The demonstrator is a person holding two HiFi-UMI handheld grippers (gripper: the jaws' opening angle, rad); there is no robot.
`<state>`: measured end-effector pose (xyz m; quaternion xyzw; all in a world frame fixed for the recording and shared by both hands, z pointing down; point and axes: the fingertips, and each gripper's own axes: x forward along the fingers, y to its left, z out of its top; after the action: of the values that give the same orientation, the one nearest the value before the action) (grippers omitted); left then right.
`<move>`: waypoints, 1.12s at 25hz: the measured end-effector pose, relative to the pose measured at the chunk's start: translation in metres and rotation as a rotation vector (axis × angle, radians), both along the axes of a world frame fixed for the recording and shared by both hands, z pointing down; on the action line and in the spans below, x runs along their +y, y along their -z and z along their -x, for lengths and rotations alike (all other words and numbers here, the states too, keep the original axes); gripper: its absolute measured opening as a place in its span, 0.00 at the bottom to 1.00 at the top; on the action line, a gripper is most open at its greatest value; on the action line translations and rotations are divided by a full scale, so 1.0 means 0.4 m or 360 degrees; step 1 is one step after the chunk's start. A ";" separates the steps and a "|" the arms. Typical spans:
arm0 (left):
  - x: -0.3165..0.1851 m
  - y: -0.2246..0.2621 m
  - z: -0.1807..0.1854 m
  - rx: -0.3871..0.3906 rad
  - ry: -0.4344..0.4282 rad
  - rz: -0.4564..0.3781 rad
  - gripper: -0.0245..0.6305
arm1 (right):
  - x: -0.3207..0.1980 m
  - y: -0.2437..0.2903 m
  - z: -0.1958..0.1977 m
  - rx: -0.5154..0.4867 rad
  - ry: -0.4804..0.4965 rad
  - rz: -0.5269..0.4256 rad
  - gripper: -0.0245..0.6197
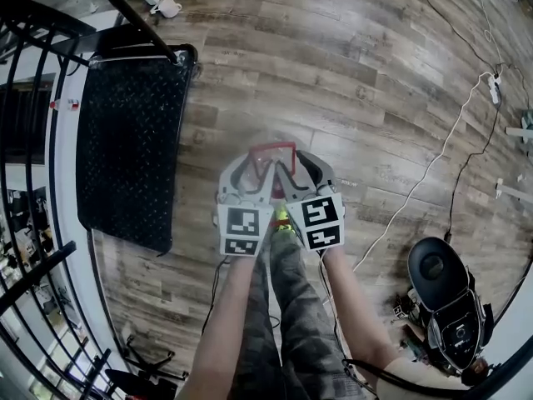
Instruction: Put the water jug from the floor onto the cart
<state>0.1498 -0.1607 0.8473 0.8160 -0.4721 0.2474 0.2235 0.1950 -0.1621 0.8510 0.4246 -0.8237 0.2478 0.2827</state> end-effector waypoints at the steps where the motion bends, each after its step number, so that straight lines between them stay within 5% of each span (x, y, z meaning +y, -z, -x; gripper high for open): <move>1: 0.000 -0.014 0.003 -0.0009 0.0009 0.0015 0.26 | -0.001 -0.013 -0.001 0.0017 -0.0006 0.0007 0.28; 8: -0.012 -0.082 0.021 -0.0027 0.0098 0.0094 0.30 | -0.026 -0.073 -0.001 0.0072 -0.0076 0.0045 0.31; 28: -0.063 -0.197 0.022 0.0016 0.0049 0.0194 0.31 | -0.078 -0.195 -0.002 0.0118 -0.0122 0.0144 0.33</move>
<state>0.1410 -0.1858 0.9262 0.7948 -0.4675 0.2680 0.2791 0.1959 -0.1935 0.9292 0.4514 -0.7837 0.2796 0.3223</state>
